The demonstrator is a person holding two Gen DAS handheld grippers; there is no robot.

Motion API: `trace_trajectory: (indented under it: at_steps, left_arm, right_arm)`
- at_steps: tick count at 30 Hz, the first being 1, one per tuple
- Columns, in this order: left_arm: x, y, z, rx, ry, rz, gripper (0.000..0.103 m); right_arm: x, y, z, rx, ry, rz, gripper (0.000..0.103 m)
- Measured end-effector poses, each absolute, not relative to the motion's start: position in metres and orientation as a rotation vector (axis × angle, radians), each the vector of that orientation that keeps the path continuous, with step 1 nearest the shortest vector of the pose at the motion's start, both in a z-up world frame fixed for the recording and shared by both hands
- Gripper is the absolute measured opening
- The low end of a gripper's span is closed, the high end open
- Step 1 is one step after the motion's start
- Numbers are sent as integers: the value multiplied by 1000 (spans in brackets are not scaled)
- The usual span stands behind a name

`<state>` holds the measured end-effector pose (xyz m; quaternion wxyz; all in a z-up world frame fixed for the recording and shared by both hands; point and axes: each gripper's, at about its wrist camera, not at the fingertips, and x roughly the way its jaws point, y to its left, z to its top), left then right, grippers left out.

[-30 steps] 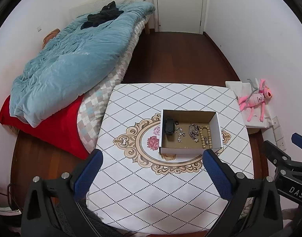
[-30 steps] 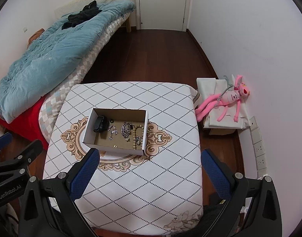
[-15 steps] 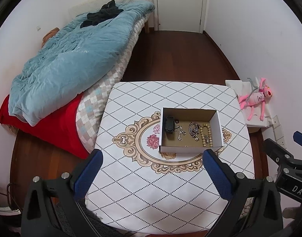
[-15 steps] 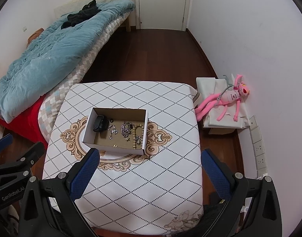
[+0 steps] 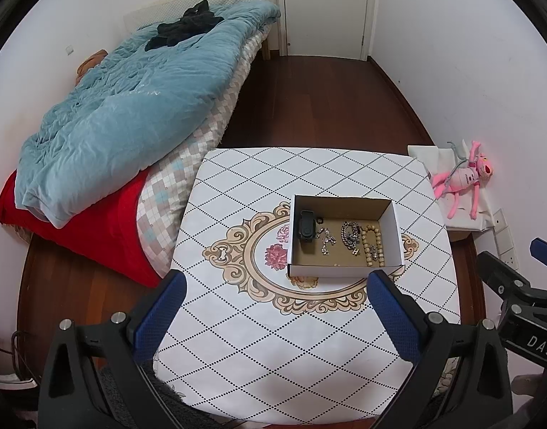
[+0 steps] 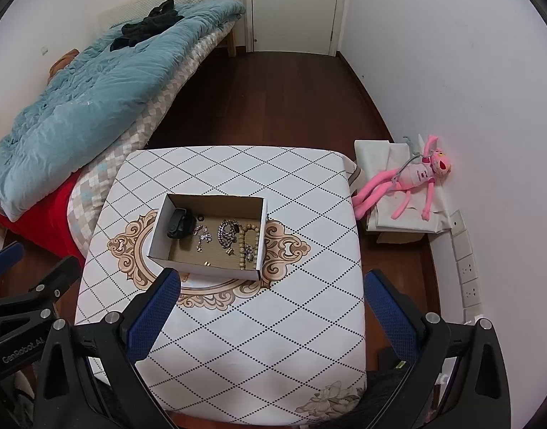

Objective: Organize jewelry

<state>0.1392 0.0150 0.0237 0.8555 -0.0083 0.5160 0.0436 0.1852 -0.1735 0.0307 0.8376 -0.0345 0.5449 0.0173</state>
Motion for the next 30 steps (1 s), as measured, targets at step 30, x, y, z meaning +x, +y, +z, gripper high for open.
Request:
trace_trajectory:
  at_steps: [30]
  left_arm:
    - [138, 11, 34, -30, 1070, 82, 103]
  right_arm:
    - [184, -182, 36, -84, 1154, 33, 103]
